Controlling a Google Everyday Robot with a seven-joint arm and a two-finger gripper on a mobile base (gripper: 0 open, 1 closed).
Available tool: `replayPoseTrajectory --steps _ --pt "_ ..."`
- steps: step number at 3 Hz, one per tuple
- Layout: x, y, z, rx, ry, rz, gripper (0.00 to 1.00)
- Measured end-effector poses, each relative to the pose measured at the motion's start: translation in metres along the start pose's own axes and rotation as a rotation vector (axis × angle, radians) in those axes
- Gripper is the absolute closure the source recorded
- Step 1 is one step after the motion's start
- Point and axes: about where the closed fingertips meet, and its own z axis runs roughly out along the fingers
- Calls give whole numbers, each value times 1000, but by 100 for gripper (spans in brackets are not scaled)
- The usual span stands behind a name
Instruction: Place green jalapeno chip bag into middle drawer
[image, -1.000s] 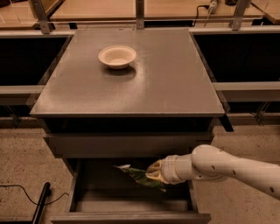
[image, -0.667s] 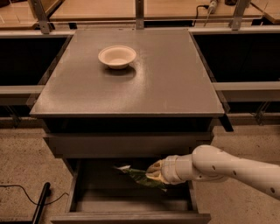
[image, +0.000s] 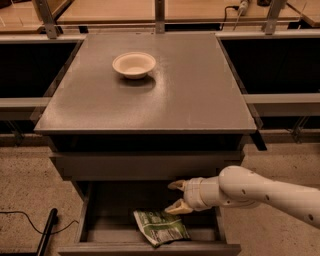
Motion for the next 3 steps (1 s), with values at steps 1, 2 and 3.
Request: replayPoseTrajectory --steps 1,2,3 --pt "-1 1 1 -2 -1 -1 0" --pt "-1 1 1 -2 -1 -1 0" --pt "0 1 1 -2 -1 -1 4"
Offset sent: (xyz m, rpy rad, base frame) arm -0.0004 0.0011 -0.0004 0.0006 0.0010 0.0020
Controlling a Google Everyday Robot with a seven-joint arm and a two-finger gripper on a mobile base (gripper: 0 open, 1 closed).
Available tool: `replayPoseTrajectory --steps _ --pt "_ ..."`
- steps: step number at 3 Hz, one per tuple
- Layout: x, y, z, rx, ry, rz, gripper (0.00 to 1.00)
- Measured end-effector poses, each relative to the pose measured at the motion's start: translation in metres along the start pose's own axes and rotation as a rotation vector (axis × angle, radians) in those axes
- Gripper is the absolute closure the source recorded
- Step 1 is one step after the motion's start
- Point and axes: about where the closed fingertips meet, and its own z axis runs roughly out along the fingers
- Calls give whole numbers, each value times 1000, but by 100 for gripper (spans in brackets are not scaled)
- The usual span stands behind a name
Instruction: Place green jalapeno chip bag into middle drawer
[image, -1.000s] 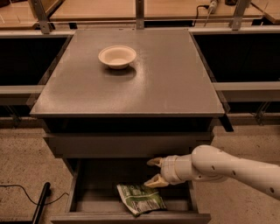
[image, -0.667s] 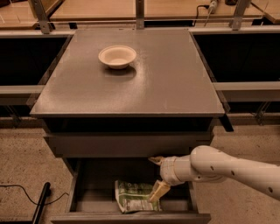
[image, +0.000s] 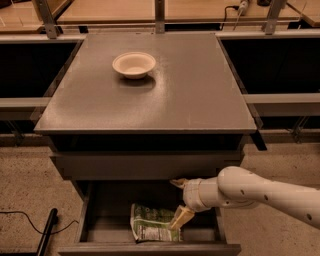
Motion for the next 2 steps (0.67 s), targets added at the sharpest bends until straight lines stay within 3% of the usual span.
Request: replayPoseTrajectory --steps 1,2 --pt "0 1 -1 2 1 -1 27" --pt "-2 36 -21 50 35 -13 15"
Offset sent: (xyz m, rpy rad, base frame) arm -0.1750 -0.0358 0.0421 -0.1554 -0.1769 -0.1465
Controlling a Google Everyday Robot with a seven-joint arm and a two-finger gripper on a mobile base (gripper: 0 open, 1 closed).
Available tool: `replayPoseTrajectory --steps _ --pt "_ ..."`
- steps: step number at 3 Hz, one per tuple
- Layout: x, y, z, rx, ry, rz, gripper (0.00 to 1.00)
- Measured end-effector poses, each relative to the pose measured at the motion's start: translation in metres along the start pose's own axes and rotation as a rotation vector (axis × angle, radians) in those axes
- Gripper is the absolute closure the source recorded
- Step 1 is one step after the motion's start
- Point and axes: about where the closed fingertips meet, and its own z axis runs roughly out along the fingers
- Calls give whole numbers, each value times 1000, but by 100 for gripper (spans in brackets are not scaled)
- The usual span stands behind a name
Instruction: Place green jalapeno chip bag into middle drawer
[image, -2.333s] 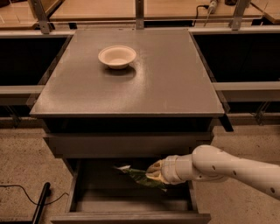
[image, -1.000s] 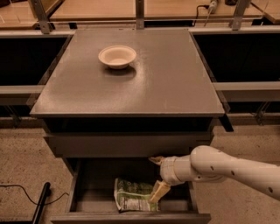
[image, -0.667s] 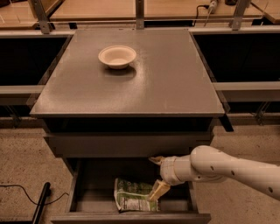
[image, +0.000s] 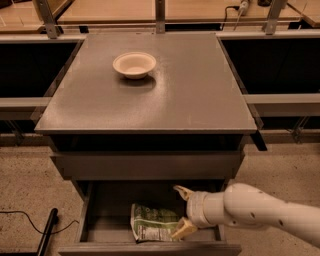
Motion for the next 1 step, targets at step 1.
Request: replayPoseTrajectory --steps 1 --pt "-18 57 -37 35 23 -50 0"
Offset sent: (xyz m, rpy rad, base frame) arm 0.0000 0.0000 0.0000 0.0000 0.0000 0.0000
